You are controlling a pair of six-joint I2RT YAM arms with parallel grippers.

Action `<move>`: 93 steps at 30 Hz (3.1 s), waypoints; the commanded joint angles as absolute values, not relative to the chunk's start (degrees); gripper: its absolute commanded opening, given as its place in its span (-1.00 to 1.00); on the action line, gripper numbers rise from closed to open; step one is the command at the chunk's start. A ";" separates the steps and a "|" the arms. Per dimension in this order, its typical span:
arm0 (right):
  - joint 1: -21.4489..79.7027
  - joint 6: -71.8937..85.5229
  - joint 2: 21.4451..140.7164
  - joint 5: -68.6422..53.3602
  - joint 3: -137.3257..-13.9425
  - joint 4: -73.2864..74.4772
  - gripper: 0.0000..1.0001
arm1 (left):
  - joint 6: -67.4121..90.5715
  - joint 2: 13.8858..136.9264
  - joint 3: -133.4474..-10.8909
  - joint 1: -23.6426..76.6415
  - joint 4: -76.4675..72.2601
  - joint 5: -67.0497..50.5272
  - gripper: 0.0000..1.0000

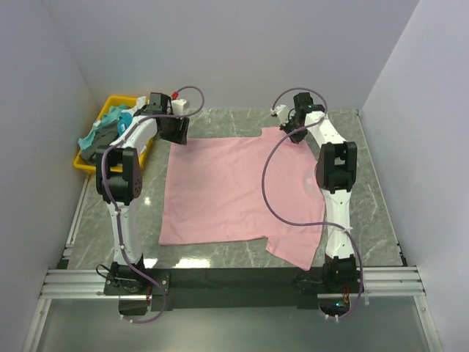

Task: Fold and stack the t-shirts
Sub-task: Flatten the tshirt out, then fold the tshirt

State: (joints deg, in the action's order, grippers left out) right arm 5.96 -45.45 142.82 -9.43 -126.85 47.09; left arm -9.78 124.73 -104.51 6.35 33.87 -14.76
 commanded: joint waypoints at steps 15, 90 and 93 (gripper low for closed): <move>4.31 -27.61 137.47 -3.26 -127.02 42.47 -0.03 | -9.05 126.03 -107.14 6.42 33.84 -16.87 0.21; 5.27 -10.11 138.52 -5.36 -132.54 27.78 -1.00 | -8.88 134.73 -117.51 4.13 31.99 -10.11 0.06; 5.27 -10.46 137.73 -6.32 -132.54 27.77 -1.00 | -9.40 136.13 -118.91 3.78 32.52 -10.72 0.05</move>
